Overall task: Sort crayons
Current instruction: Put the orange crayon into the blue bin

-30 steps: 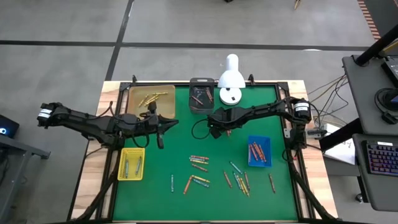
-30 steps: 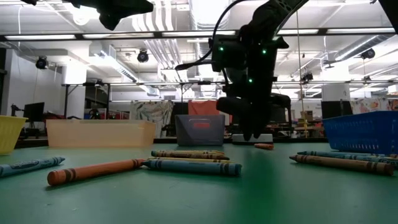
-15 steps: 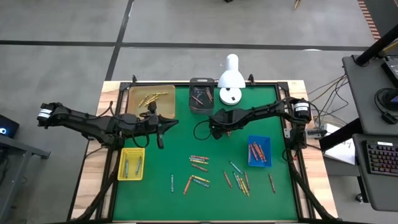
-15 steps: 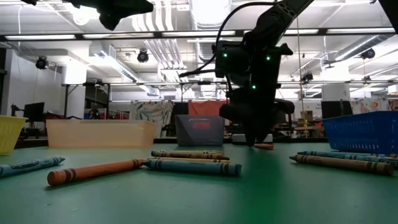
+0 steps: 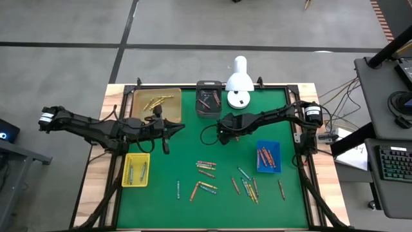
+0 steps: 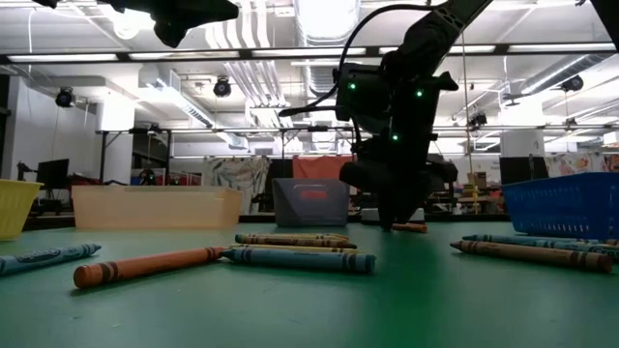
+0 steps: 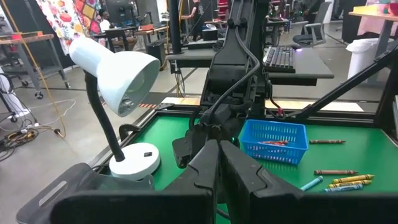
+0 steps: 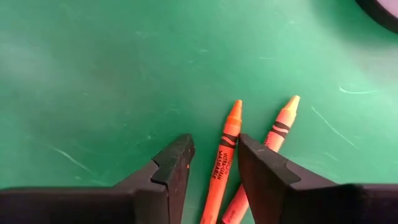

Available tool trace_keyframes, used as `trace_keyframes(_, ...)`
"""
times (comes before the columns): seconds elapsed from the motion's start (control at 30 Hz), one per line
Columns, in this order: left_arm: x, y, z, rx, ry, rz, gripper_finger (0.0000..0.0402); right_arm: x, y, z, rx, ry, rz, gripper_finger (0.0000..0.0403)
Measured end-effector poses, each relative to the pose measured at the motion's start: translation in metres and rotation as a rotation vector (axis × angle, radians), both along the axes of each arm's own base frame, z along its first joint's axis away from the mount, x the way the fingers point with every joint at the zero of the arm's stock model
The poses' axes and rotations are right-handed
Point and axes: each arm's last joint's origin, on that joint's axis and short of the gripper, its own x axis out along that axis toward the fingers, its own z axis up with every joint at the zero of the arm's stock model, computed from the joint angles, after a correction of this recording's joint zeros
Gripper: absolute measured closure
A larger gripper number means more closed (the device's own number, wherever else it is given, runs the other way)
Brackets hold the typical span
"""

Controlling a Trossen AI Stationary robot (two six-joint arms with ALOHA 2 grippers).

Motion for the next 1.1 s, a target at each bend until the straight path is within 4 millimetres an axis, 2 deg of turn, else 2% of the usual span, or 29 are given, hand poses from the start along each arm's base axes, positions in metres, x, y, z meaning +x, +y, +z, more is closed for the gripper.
trace_keyframes(0.27,0.000,0.000,0.000,-0.007,-0.003,0.001,0.0402,0.002,0.000,0.000,0.020,-0.026,0.005,0.0330)
trace_keyframes(0.53,0.000,0.000,0.001,-0.027,-0.014,0.002,0.0402,0.013,0.004,0.003,0.033,-0.127,0.070,0.0384)
trace_keyframes(0.73,0.000,0.000,0.001,-0.031,-0.017,0.002,0.0402,0.016,0.006,0.007,0.041,-0.162,0.123,0.0393)
trace_keyframes(0.87,0.000,0.000,0.001,-0.032,-0.023,0.002,0.0402,0.017,0.012,0.024,0.036,-0.202,0.177,0.0394)
trace_keyframes(1.1,0.002,0.000,0.001,-0.036,-0.026,0.002,0.0402,0.016,0.033,0.074,-0.003,-0.336,0.326,0.0394)
